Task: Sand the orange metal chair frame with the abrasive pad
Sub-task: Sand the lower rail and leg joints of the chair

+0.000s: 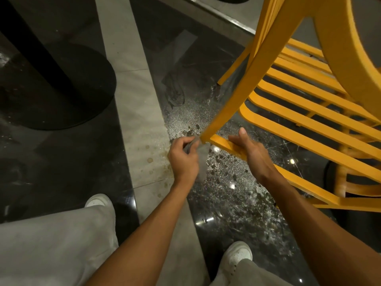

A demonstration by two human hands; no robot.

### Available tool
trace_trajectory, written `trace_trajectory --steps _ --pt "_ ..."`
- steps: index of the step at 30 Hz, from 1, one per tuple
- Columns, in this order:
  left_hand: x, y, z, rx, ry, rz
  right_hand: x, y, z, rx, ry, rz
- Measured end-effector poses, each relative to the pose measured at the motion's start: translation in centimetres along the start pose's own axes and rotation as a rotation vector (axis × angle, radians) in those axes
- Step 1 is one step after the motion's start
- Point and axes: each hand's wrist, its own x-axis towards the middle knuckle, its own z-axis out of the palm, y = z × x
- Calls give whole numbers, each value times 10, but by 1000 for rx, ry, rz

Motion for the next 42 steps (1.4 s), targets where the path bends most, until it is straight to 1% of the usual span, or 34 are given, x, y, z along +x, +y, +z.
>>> trace_trajectory --steps 2,3,6,8,10,13,16,18,21,23,25,28,32,36,38,42 --pt "5 -17 -9 -31 13 -221 -1 -4 4 -32 31 -33" --pt "8 -27 -13 -24 33 -304 -1 -5 7 -52 32 -53" --pt "20 -56 -21 44 84 -456 2 -4 20 -122 0 -115" --pt "31 -74 -22 79 98 -500 7 -2 29 -166 -12 -147" --pt "41 -91 -18 123 85 -478 12 0 36 -191 -19 -170" --pt "58 -114 -5 124 34 -396 22 13 43 -196 -11 -183" --pt "68 -119 12 139 -61 -315 25 22 41 -201 15 -180" --pt "76 -128 25 180 -112 -310 27 24 42 -183 18 -192" --pt "83 -141 33 213 -175 -398 30 28 45 -173 31 -199" --pt "83 -147 31 233 -184 -414 31 32 46 -179 37 -202" --pt "78 -151 26 265 -189 -386 31 34 47 -181 43 -195" --pt "69 -153 19 264 -236 -271 32 35 49 -172 46 -191" --pt "61 -150 13 190 -201 -100 30 32 49 -141 46 -186" --pt "53 -133 12 126 -181 4 30 32 49 -140 47 -187" --pt "45 -128 11 115 -181 12 30 33 49 -144 52 -191" --pt "44 -129 12 147 -170 -29 31 32 49 -143 45 -204"
